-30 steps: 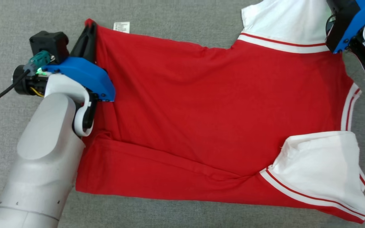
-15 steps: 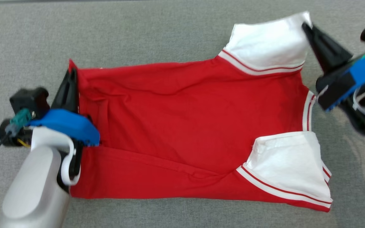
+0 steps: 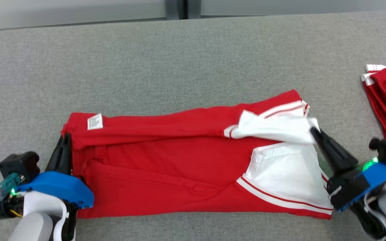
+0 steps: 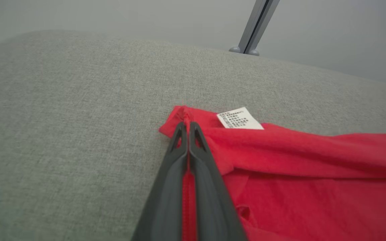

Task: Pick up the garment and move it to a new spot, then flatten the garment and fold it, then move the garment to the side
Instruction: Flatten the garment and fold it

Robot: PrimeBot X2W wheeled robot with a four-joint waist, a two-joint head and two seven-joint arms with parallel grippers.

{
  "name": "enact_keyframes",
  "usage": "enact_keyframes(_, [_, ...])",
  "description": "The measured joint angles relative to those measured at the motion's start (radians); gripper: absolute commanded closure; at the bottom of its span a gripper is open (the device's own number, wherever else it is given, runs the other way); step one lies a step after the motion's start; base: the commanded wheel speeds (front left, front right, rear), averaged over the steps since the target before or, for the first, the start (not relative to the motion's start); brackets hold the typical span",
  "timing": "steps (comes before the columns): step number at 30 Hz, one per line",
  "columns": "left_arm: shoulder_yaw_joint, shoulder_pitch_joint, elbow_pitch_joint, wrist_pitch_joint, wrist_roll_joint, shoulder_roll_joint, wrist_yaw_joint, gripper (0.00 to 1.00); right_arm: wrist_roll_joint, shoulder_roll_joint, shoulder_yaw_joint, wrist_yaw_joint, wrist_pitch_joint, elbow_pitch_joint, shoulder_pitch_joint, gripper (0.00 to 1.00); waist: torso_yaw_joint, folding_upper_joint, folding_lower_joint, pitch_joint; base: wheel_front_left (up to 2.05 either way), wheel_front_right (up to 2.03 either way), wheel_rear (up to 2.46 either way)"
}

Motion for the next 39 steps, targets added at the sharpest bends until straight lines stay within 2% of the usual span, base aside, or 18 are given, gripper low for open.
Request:
enact_keyframes(10, [0.010,0.142,-0.065,0.074,-0.051,0.018,0.034,1.00,-0.087,0.114,-0.190,0.000,0.040,-0.082,0.296,1.00,-0.008,0.0000,0.0001,-0.030,0.00,0.00,0.00])
enact_keyframes(11, [0.008,0.151,-0.067,0.075,-0.051,0.020,0.035,0.57,-0.107,0.129,-0.205,0.000,0.045,-0.090,0.315,0.63,-0.008,0.0000,0.0000,-0.032,0.00,0.00,0.00])
enact_keyframes(12, [0.008,0.154,-0.069,0.071,-0.051,0.020,0.035,0.00,-0.118,0.145,-0.218,0.000,0.053,-0.098,0.327,0.25,-0.008,-0.0001,0.0001,-0.034,0.00,0.00,0.00])
enact_keyframes(13, [0.008,0.156,-0.073,0.056,-0.046,0.020,0.040,0.00,-0.138,0.159,-0.233,0.000,0.055,-0.107,0.338,0.00,-0.007,0.0000,0.0000,-0.037,0.00,0.00,0.00])
enact_keyframes(18, [0.014,0.166,-0.099,-0.052,0.003,-0.002,0.071,0.00,-0.266,0.235,-0.347,0.000,0.041,-0.187,0.361,0.00,-0.009,0.0000,0.0001,-0.058,0.00,0.00,0.00])
enact_keyframes(19, [0.011,0.167,-0.114,-0.105,0.028,-0.009,0.075,0.00,-0.325,0.270,-0.409,0.000,0.037,-0.221,0.374,0.00,-0.010,0.0000,0.0002,-0.070,0.00,0.00,0.00])
enact_keyframes(20, [0.011,0.167,-0.114,-0.105,0.028,-0.009,0.075,0.00,-0.325,0.270,-0.409,0.000,0.037,-0.221,0.374,0.00,-0.010,0.0000,0.0002,-0.070,0.00,0.00,0.00])
enact_keyframes(27, [-0.010,0.158,-0.153,-0.218,0.117,-0.024,0.084,0.00,-0.524,0.400,-0.577,0.000,0.086,-0.364,0.404,0.00,-0.012,0.0001,0.0001,-0.108,0.00,0.00,0.00])
enact_keyframes(32, [-0.011,0.150,-0.151,-0.243,0.165,-0.026,0.069,0.00,-0.619,0.458,-0.631,0.000,0.130,-0.411,0.420,0.00,-0.012,0.0001,0.0001,-0.130,0.00,0.00,0.00])
enact_keyframes(39, [-0.024,0.163,-0.112,-0.248,0.191,-0.037,0.041,0.00,-0.641,0.485,-0.641,0.000,0.151,-0.408,0.434,0.00,-0.002,0.0001,0.0001,-0.139,0.00,0.00,0.00])
